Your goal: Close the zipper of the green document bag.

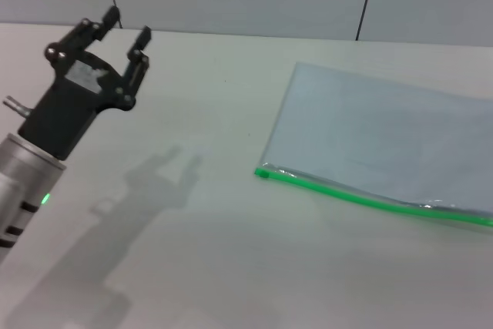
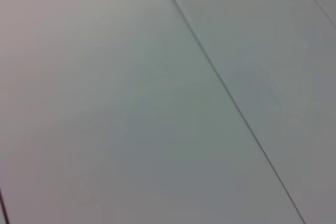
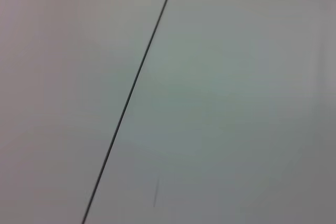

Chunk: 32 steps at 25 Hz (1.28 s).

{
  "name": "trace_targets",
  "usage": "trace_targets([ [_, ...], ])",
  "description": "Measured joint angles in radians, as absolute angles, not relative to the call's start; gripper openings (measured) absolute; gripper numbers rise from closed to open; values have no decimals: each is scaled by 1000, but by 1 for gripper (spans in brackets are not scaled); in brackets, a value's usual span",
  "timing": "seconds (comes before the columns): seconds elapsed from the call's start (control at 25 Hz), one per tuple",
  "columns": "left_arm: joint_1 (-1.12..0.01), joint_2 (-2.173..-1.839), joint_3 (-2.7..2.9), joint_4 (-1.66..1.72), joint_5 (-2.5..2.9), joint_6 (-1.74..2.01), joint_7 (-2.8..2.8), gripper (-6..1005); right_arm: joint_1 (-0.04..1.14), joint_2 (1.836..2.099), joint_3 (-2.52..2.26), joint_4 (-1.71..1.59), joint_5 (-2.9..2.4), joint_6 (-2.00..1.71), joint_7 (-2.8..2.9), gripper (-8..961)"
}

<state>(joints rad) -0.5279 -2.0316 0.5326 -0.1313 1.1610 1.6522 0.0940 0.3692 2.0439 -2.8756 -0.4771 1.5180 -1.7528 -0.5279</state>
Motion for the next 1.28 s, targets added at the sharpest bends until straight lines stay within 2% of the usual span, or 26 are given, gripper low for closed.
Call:
trace_targets([
  [0.16, -520, -2031, 532, -110, 1145, 1679, -20, 416, 372, 2043, -2876, -465, 1507, -1754, -449, 829],
  [0.36, -514, -2028, 532, -100, 1090, 1700, -177, 417, 379, 2043, -2876, -463, 1508, -1747, -391, 861],
  [0.64, -498, -2025, 542, -43, 1087, 1701, -351, 417, 407, 2043, -2876, -470, 1495, -1705, -326, 862],
  [1.28, -490, -2025, 536, -41, 1074, 1744, -362, 410, 416, 2045, -2876, -482, 1483, -1698, -324, 857],
])
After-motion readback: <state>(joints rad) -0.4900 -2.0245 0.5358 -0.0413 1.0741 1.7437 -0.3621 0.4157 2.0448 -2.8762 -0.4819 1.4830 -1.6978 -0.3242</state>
